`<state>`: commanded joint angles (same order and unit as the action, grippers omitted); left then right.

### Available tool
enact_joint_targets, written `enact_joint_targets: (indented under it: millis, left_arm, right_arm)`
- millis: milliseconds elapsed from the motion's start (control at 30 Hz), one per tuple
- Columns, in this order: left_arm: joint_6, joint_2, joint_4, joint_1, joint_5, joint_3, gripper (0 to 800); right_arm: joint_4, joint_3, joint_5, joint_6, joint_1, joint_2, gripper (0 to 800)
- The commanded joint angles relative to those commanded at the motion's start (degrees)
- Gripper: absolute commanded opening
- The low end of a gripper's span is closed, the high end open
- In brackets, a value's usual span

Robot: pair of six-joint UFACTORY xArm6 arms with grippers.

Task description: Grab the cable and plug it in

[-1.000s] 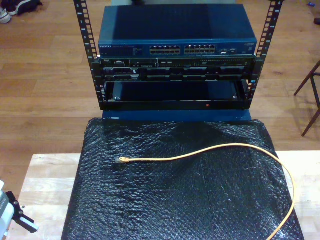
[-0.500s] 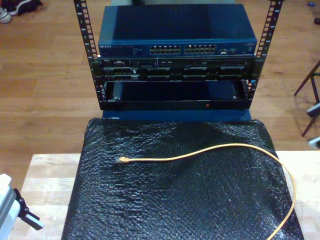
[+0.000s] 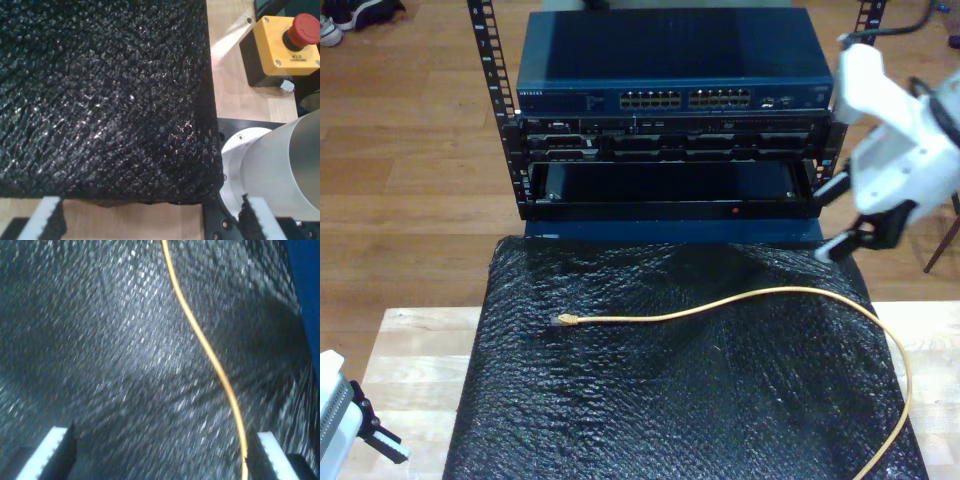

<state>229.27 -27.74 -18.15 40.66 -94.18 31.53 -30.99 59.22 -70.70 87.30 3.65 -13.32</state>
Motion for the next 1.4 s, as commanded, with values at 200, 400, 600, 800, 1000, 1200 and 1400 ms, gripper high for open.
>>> enact_joint_targets:
  millis: [200,400,600,800,1000,1200,1400]
  left_arm:
    - [0.1,0.6,0.0,0.0,0.3,0.0,799]
    - [0.3,1.0,0.0,0.0,0.4,0.0,799]
    - [0.4,1.2,0.0,0.0,0.5,0.0,799]
    - [0.4,1.4,0.0,0.0,1.1,-0.1,799]
    - [0.4,1.4,0.0,0.0,1.1,-0.2,799]
    - [0.4,1.4,0.0,0.0,1.1,-0.3,799]
    - [0.4,2.2,0.0,0.0,1.1,-0.3,799]
  right_arm:
    - [0.1,0.7,2.3,-1.0,4.3,2.0,797]
    - [0.3,0.7,5.6,-2.0,9.5,2.6,796]
    - [0.5,0.6,5.9,-3.5,13.9,4.5,796]
    - [0.7,0.4,7.0,-4.0,17.1,6.1,796]
    - [1.7,1.3,10.1,-5.8,21.5,10.0,794]
    - [8.9,5.3,12.0,-11.1,27.2,16.0,796]
    - [17.2,10.6,12.0,-19.2,31.6,23.1,797]
